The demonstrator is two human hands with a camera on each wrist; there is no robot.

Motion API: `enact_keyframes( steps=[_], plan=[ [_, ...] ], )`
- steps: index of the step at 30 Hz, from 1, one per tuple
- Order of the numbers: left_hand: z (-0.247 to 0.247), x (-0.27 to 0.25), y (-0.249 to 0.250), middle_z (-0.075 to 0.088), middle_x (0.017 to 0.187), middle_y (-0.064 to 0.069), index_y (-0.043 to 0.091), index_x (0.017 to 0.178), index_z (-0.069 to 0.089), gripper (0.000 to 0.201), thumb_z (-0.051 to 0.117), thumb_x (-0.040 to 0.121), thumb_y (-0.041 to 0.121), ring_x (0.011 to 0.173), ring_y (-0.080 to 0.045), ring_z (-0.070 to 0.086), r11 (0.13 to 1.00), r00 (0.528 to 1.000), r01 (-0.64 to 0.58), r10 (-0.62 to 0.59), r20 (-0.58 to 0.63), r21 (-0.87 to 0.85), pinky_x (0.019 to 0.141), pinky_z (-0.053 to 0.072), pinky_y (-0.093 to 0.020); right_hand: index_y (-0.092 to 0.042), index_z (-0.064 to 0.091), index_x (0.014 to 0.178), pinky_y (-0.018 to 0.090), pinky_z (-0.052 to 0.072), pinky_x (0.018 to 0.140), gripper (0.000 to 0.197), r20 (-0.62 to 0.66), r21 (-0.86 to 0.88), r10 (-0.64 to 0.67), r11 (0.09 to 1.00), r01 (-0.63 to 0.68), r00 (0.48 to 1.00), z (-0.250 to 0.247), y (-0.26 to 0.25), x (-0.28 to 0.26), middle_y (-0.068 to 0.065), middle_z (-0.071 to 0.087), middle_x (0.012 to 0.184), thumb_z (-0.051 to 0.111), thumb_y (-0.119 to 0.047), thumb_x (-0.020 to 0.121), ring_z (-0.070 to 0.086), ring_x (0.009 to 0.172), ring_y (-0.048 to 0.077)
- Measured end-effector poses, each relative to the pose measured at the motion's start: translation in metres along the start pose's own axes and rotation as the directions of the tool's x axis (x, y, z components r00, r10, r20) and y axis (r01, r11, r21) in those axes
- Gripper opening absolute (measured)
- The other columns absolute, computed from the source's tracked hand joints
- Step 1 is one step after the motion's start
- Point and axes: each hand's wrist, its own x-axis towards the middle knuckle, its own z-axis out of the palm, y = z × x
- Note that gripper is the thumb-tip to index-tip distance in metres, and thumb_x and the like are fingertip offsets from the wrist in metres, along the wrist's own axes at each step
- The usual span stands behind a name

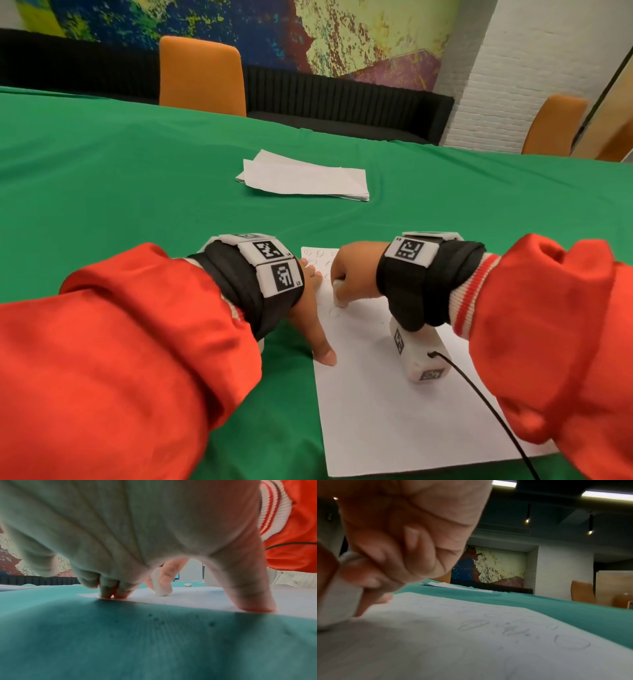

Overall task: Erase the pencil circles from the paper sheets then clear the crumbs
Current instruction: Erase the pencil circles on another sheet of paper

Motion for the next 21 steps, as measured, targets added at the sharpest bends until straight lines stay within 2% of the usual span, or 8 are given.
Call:
enact_keyframes(
  steps=[4, 6, 8, 10, 14, 17, 19, 21],
  plan=[
    [0.000, 0.003, -0.006, 0.030, 0.150, -0.003, 0.027, 0.146, 0.028, 0.112, 0.064, 0.056, 0.081, 0.137, -0.023, 0.030, 0.999, 0.999, -0.031, 0.032, 0.029, -0.035, 0.112, 0.024, -0.042, -0.015, 0.068, 0.099, 0.018, 0.036, 0.057, 0.021, 0.055, 0.000, -0.073, 0.997, 0.073, 0.996, 0.001, -0.010, -0.003, -0.006, 0.052, 0.070, 0.063, -0.029, 0.085, 0.046, 0.063, 0.009],
    [0.000, 0.004, -0.006, 0.025, 0.152, -0.002, 0.022, 0.149, 0.020, 0.120, 0.063, 0.055, 0.083, 0.139, -0.022, 0.026, 1.000, 0.999, -0.007, 0.008, 0.042, -0.024, 0.114, 0.022, -0.042, -0.012, 0.069, 0.098, 0.018, 0.035, 0.053, 0.022, 0.022, 0.004, -0.036, 0.999, 0.036, 0.999, -0.002, -0.007, 0.000, -0.005, 0.051, 0.068, 0.063, -0.028, 0.084, 0.046, 0.063, 0.012],
    [0.001, 0.005, -0.006, 0.026, 0.152, -0.002, 0.018, 0.148, 0.021, 0.122, 0.062, 0.054, 0.084, 0.139, -0.021, 0.027, 1.000, 0.999, 0.013, -0.012, 0.045, -0.015, 0.115, 0.022, -0.042, -0.010, 0.069, 0.096, 0.018, 0.032, 0.048, 0.022, -0.016, 0.014, -0.004, 1.000, 0.005, 1.000, -0.003, -0.003, 0.002, -0.004, 0.050, 0.065, 0.063, -0.026, 0.084, 0.045, 0.061, 0.014],
    [0.000, 0.006, -0.007, 0.028, 0.151, -0.001, 0.022, 0.146, 0.027, 0.119, 0.063, 0.052, 0.085, 0.138, -0.021, 0.030, 1.000, 0.998, 0.010, -0.009, 0.056, -0.021, 0.114, 0.024, -0.043, -0.012, 0.069, 0.092, 0.019, 0.031, 0.047, 0.017, -0.006, 0.006, -0.027, 1.000, 0.027, 1.000, -0.002, -0.006, 0.001, -0.005, 0.048, 0.062, 0.064, -0.026, 0.083, 0.042, 0.055, 0.010],
    [-0.002, 0.003, -0.007, 0.010, 0.158, 0.004, 0.033, 0.148, 0.021, 0.111, 0.065, 0.057, 0.080, 0.145, -0.021, 0.015, 0.998, 0.996, -0.011, 0.016, 0.084, -0.057, 0.116, 0.010, -0.043, -0.014, 0.067, 0.088, 0.019, 0.032, 0.047, 0.014, 0.033, -0.002, -0.079, 0.997, 0.079, 0.996, -0.003, -0.014, -0.001, -0.006, 0.049, 0.063, 0.066, -0.027, 0.082, 0.043, 0.055, 0.008],
    [-0.001, 0.004, -0.007, 0.024, 0.153, 0.001, 0.027, 0.147, 0.024, 0.115, 0.067, 0.054, 0.080, 0.139, -0.020, 0.028, 0.998, 0.998, -0.001, 0.005, 0.059, -0.065, 0.114, 0.021, -0.042, -0.011, 0.070, 0.098, 0.018, 0.033, 0.047, 0.023, 0.015, -0.015, -0.027, 1.000, 0.028, 1.000, -0.006, -0.010, 0.002, -0.003, 0.050, 0.066, 0.065, -0.027, 0.083, 0.048, 0.064, 0.015],
    [-0.002, 0.002, -0.007, 0.021, 0.155, 0.002, 0.029, 0.148, 0.022, 0.117, 0.067, 0.054, 0.080, 0.142, -0.020, 0.023, 0.998, 0.997, -0.003, 0.008, 0.075, -0.068, 0.115, 0.018, -0.043, -0.010, 0.069, 0.096, 0.019, 0.034, 0.049, 0.021, 0.006, -0.021, -0.033, 0.999, 0.033, 0.999, -0.005, -0.010, 0.002, -0.003, 0.049, 0.065, 0.065, -0.025, 0.083, 0.048, 0.063, 0.015],
    [-0.005, -0.002, -0.006, 0.016, 0.157, 0.005, 0.034, 0.147, 0.026, 0.105, 0.067, 0.060, 0.076, 0.144, -0.018, 0.018, 0.997, 0.996, -0.025, 0.031, 0.081, -0.075, 0.115, 0.013, -0.041, -0.012, 0.067, 0.092, 0.019, 0.034, 0.049, 0.017, 0.020, -0.022, -0.057, 0.998, 0.058, 0.998, -0.004, -0.015, 0.000, -0.003, 0.049, 0.064, 0.065, -0.024, 0.082, 0.044, 0.057, 0.012]
  ],
)
